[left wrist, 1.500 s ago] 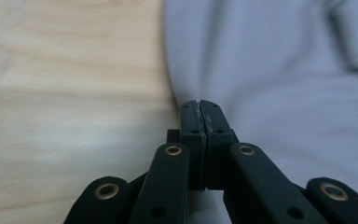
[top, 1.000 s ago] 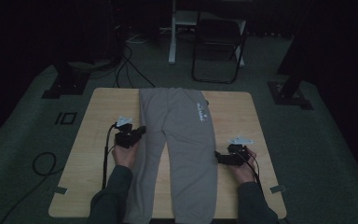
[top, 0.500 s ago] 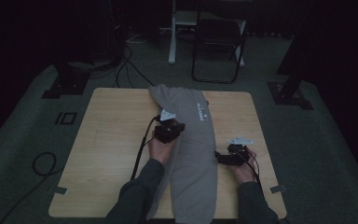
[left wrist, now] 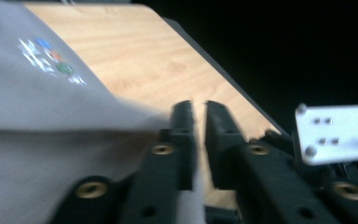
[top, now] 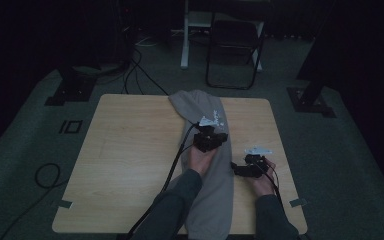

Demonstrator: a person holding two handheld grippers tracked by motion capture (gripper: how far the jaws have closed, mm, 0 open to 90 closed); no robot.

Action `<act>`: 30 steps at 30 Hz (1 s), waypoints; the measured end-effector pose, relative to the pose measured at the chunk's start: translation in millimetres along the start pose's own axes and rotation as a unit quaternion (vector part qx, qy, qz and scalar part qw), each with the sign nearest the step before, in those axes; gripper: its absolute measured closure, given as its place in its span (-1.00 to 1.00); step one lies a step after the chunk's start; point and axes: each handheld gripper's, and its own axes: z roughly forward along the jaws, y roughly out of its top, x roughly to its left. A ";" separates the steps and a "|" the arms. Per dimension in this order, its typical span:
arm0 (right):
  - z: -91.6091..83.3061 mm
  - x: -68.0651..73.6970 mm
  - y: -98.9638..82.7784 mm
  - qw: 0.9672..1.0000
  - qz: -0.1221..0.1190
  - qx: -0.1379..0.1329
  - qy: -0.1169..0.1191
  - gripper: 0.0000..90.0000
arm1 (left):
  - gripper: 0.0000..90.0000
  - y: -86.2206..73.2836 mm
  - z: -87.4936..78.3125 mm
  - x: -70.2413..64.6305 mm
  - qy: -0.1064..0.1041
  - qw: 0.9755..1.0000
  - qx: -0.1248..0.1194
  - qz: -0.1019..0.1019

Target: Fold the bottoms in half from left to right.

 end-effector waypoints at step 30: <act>34.2 39.1 45.5 1.000 -0.004 0.014 0.009 0.29 | 0.73 -76.9 -36.5 73.7 0.118 0.987 0.098 0.047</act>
